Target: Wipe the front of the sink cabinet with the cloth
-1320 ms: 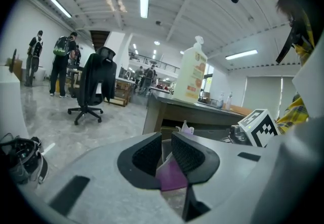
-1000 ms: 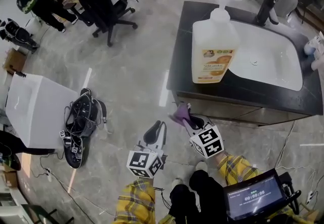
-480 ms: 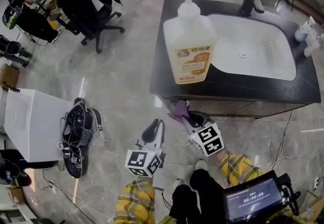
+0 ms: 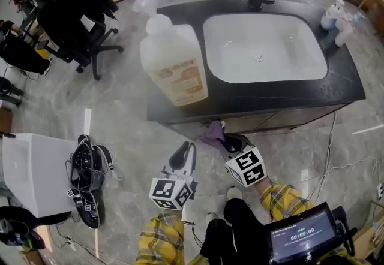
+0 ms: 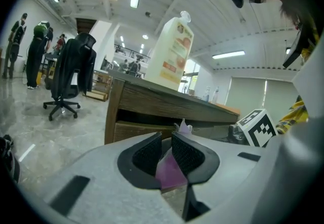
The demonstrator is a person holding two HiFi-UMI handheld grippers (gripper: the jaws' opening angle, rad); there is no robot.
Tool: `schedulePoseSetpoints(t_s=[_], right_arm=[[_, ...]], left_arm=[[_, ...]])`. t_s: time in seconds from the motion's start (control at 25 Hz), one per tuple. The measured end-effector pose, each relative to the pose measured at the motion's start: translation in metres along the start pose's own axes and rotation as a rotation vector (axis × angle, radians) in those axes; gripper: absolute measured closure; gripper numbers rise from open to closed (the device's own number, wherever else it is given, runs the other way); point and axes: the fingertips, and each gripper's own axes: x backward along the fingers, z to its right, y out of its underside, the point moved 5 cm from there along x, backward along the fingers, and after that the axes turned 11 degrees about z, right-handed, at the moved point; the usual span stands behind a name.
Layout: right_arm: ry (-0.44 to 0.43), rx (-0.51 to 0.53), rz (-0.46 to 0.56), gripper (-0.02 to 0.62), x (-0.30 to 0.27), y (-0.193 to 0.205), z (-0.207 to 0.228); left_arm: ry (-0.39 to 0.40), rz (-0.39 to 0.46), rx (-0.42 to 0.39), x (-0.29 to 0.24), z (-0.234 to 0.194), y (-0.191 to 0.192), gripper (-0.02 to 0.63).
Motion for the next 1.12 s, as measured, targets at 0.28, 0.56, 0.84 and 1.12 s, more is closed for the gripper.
schedulePoseSetpoints(t_s=[0.28,0.56,0.84,1.12], right_arm=[[0.101,-0.023,0.018,0.554,0.032,0.005,0.035],[0.2,-0.046,0.019,0.554,0.064,0.012,0.072],[0.27,-0.059,0.021,0.554,0.092,0.015,0.105],[0.349,-0.097,0.026,0.554,0.119,0.024,0.134]], left_arm=[[0.097,-0.038,0.011,-0.03,0.035,0.014,0.551],[0.184,-0.077,0.006,-0.06,0.066,0.026,0.551],[0.276,-0.096,-0.006,-0.092,0.101,0.033,0.551],[0.316,-0.106,0.013,-0.12,0.134,0.049,0.551]])
